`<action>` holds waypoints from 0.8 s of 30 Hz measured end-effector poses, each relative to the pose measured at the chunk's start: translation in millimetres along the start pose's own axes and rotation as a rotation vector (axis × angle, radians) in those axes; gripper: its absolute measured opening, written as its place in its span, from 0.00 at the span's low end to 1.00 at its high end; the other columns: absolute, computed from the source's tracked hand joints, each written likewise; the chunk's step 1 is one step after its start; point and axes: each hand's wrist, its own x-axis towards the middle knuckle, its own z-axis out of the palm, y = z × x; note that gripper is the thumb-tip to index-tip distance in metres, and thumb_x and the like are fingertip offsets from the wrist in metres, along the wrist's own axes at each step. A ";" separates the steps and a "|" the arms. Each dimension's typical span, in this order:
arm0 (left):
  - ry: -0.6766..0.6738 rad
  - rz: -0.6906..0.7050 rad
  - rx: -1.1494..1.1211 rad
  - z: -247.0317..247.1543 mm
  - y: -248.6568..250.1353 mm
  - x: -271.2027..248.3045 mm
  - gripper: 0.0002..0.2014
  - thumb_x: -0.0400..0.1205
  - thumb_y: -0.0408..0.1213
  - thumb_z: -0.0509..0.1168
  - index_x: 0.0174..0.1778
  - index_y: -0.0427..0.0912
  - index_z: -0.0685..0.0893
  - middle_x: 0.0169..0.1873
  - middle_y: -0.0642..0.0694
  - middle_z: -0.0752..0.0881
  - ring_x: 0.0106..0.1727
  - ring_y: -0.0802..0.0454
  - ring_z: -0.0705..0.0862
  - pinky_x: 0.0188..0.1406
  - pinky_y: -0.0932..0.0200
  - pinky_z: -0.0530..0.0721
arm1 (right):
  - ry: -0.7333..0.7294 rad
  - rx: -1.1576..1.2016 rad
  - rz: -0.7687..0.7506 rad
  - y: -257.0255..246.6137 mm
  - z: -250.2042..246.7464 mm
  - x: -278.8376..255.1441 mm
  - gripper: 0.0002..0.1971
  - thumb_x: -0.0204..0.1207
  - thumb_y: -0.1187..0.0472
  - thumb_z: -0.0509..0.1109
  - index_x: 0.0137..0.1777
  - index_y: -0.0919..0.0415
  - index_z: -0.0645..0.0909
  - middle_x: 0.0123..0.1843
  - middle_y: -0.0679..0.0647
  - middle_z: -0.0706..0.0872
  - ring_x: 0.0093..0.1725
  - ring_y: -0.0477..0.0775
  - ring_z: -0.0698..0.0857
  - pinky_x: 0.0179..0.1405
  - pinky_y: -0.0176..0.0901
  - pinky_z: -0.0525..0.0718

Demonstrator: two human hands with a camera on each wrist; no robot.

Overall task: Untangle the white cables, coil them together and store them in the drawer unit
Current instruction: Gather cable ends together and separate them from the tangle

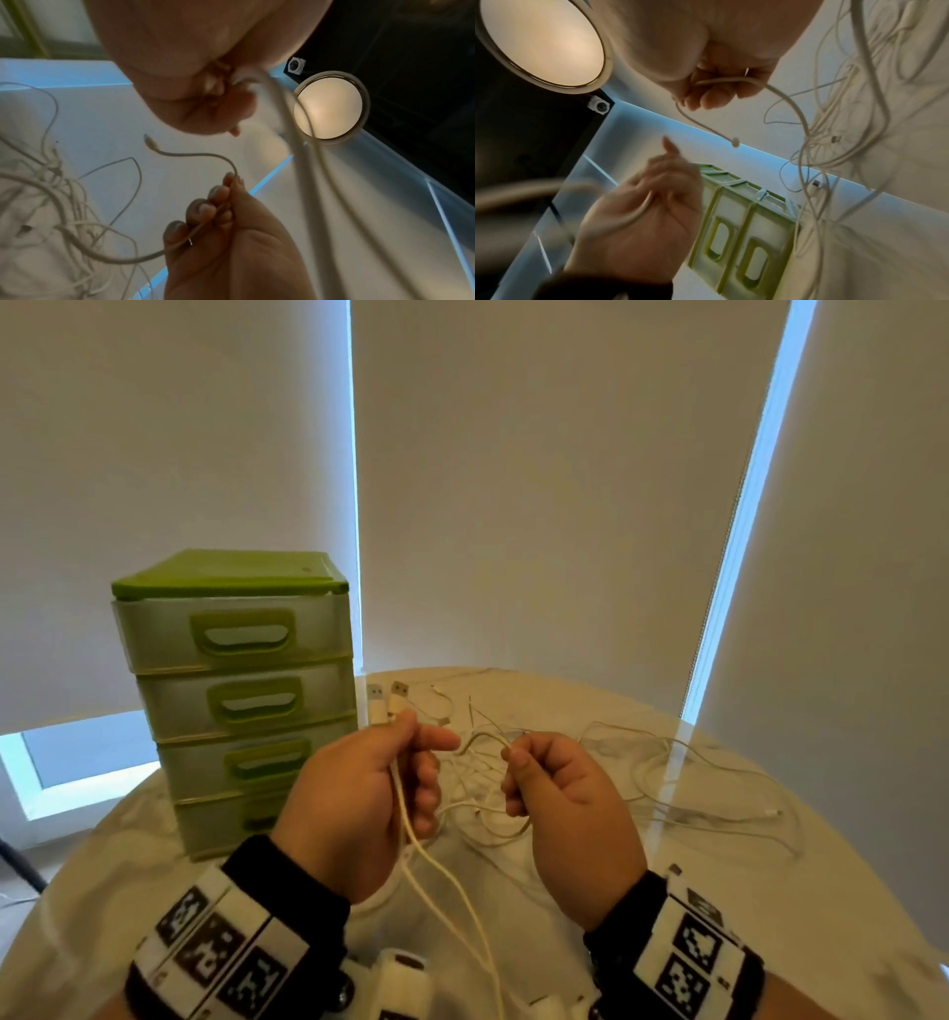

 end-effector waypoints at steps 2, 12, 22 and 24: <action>0.024 -0.086 0.128 8.2 2.9 7.2 0.24 0.88 0.47 0.55 0.45 0.32 0.88 0.27 0.42 0.83 0.25 0.49 0.78 0.24 0.58 0.74 | 0.014 0.001 -0.046 -3.4 0.0 0.2 0.08 0.83 0.63 0.66 0.43 0.55 0.83 0.32 0.49 0.84 0.32 0.47 0.81 0.35 0.41 0.81; 0.016 -0.168 -0.257 -5.5 -18.8 14.3 0.19 0.88 0.45 0.54 0.48 0.34 0.84 0.34 0.38 0.91 0.30 0.47 0.90 0.25 0.57 0.88 | -0.317 -0.150 0.053 0.4 10.0 -8.2 0.08 0.80 0.65 0.69 0.40 0.59 0.84 0.29 0.43 0.84 0.27 0.37 0.79 0.32 0.34 0.76; -0.052 0.020 -0.538 -31.2 1.8 18.4 0.11 0.81 0.45 0.61 0.33 0.50 0.73 0.22 0.55 0.61 0.16 0.61 0.60 0.11 0.69 0.55 | -0.787 -0.479 0.283 -1.7 17.5 -19.7 0.12 0.79 0.63 0.62 0.50 0.48 0.84 0.38 0.46 0.86 0.42 0.53 0.87 0.56 0.58 0.88; -0.008 0.043 -0.539 -40.6 4.5 21.3 0.13 0.83 0.46 0.57 0.31 0.50 0.72 0.21 0.55 0.61 0.16 0.61 0.59 0.10 0.68 0.55 | -0.806 -0.636 0.229 -9.9 8.4 -16.5 0.12 0.79 0.62 0.63 0.52 0.46 0.85 0.42 0.44 0.86 0.45 0.48 0.87 0.54 0.49 0.87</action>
